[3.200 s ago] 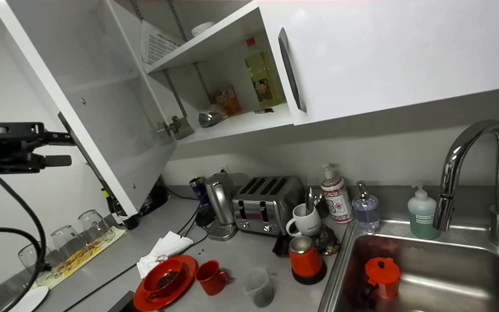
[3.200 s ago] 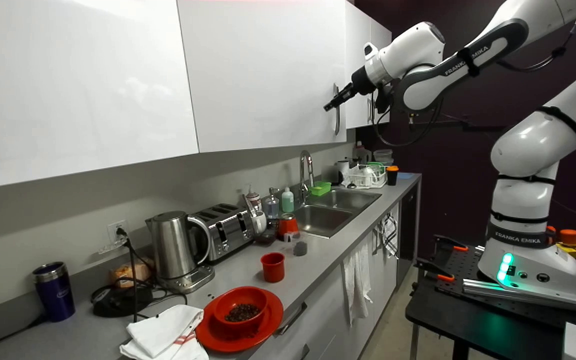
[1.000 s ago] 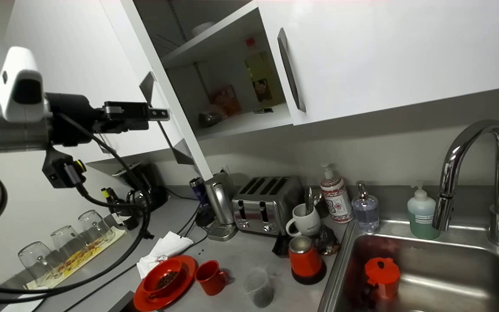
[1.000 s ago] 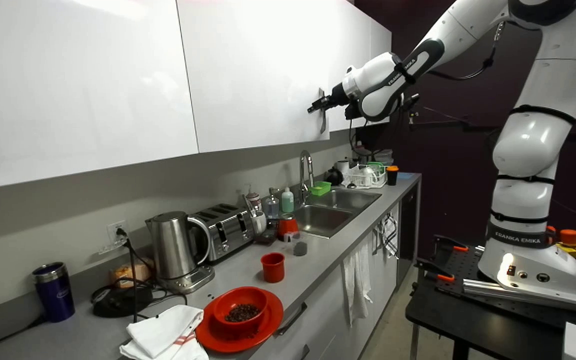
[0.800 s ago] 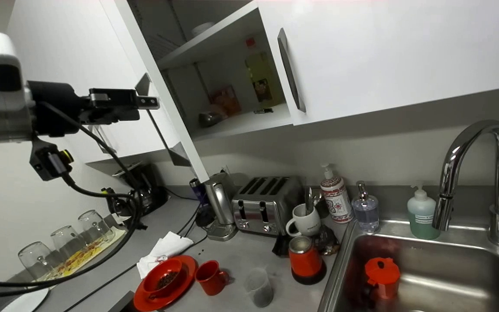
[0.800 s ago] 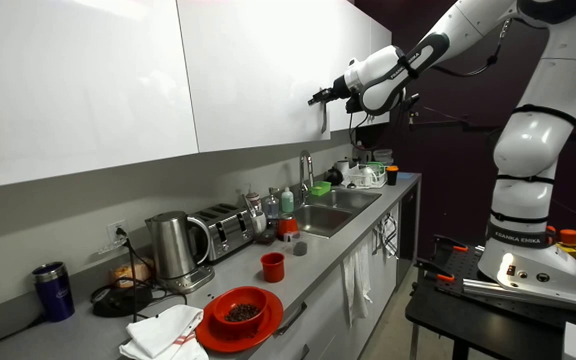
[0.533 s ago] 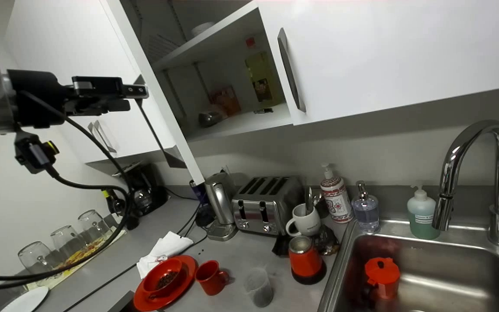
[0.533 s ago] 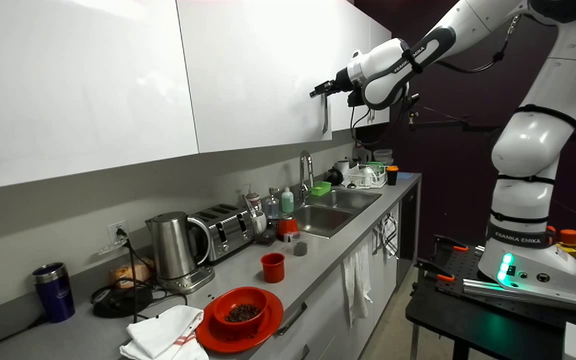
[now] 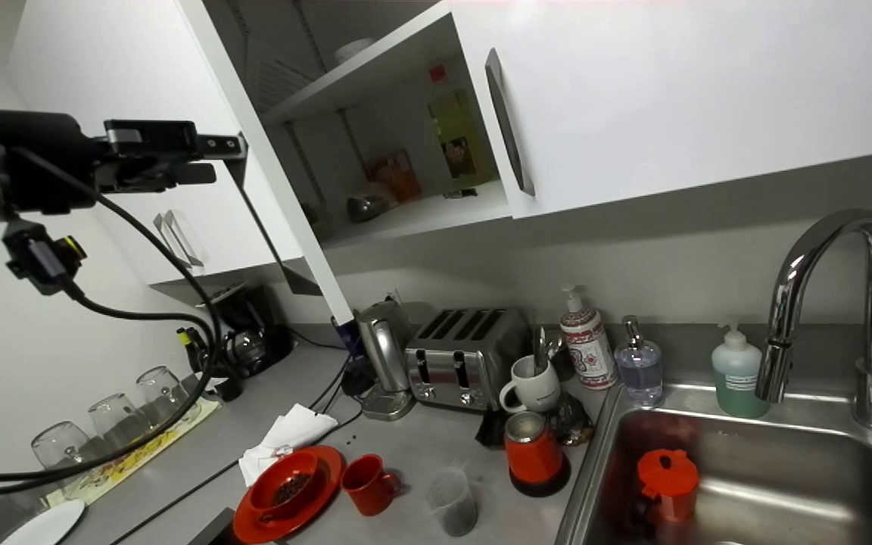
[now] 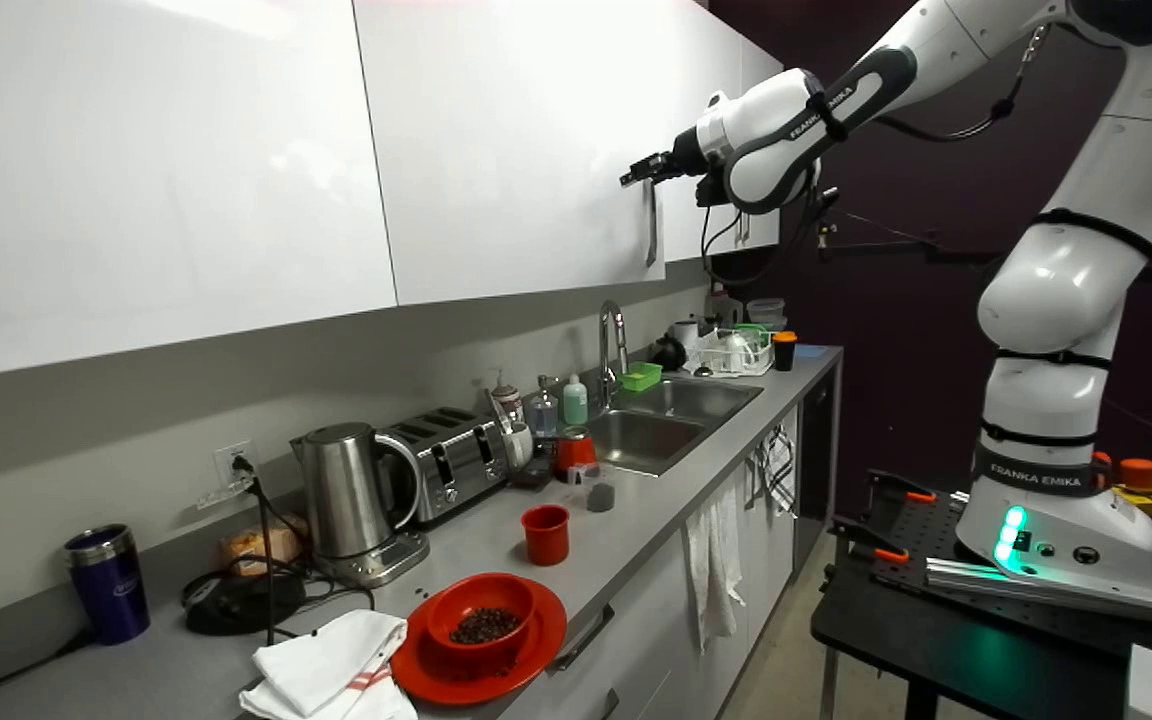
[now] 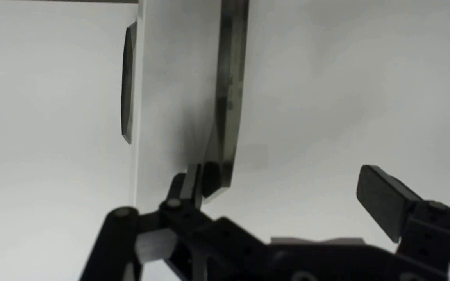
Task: Close the overhead cabinet door
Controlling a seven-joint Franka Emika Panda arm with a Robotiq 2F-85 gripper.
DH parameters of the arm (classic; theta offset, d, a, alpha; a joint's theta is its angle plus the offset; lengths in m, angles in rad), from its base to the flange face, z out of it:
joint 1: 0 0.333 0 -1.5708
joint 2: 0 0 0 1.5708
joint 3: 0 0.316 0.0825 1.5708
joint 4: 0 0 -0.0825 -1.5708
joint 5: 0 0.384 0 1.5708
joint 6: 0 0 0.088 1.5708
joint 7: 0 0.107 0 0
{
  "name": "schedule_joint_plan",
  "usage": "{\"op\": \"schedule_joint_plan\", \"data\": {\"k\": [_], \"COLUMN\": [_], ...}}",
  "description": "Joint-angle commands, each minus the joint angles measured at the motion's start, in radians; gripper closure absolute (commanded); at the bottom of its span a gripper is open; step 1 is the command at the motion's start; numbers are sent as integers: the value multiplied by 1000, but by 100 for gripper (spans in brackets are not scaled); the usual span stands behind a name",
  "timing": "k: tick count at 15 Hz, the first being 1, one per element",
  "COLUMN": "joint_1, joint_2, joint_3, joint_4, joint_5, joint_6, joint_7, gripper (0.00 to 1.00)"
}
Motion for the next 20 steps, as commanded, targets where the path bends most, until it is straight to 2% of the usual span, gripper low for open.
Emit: {"op": "schedule_joint_plan", "data": {"k": [1, 4, 5, 7, 8, 11, 15, 16, 20], "joint_1": [0, 0, 20, 12, 69, 104, 116, 99, 83], "joint_2": [0, 0, 27, 81, 115, 210, 340, 375, 500], "joint_3": [0, 1, -24, -31, -69, -102, -126, -121, -113], "joint_4": [0, 0, 25, 81, 116, 225, 383, 428, 592], "joint_5": [0, 0, -17, -22, 16, 10, 9, -32, -41], "joint_6": [0, 0, -3, -4, -6, -2, -11, -15, -62], "joint_7": [0, 0, -3, -8, -55, -72, -97, -61, -46], "gripper": [0, 0, 0, 0, 0, 0, 0, 0, 0]}}
